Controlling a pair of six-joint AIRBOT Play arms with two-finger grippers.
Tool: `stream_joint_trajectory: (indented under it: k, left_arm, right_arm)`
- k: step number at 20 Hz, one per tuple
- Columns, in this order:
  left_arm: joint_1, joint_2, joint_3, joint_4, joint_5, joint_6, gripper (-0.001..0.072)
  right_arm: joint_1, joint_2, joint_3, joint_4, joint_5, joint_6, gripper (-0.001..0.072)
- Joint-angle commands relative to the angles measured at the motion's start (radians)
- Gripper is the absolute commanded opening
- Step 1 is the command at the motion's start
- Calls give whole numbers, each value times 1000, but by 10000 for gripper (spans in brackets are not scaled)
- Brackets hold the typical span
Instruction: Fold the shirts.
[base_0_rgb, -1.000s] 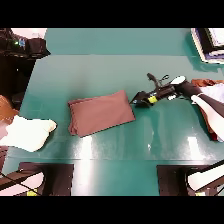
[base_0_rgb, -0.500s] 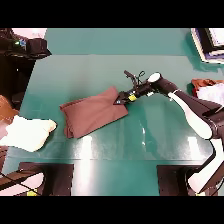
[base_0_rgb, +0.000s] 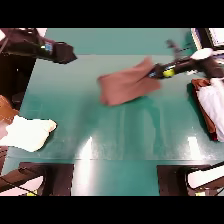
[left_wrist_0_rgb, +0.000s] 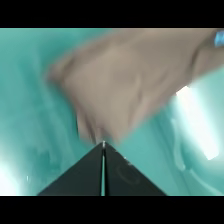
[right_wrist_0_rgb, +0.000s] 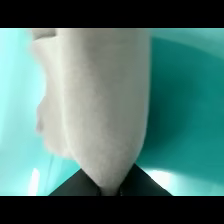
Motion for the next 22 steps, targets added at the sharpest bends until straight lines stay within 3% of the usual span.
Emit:
stream_joint_trajectory:
  k: [1, 6, 12, 17, 22]
  left_arm:
    - [-129, -2, 0, 3, 139, 1, 32]
    - [-175, -6, 0, 0, 145, 0, 32]
    - [-175, -55, 0, 0, 135, 0, 32]
    - [-175, -77, 0, 0, 119, 0, 32]
    - [-175, -77, 0, 0, 81, 0, 32]
  right_arm:
    - [-288, 93, 6, -32, -36, 33, 17]
    - [-589, 105, 6, 22, -102, 48, 17]
    - [-695, 104, 71, 101, -147, 55, 17]
    - [-695, 106, 320, 106, 21, 64, 17]
    - [-703, 116, 400, -81, 275, 144, 16]
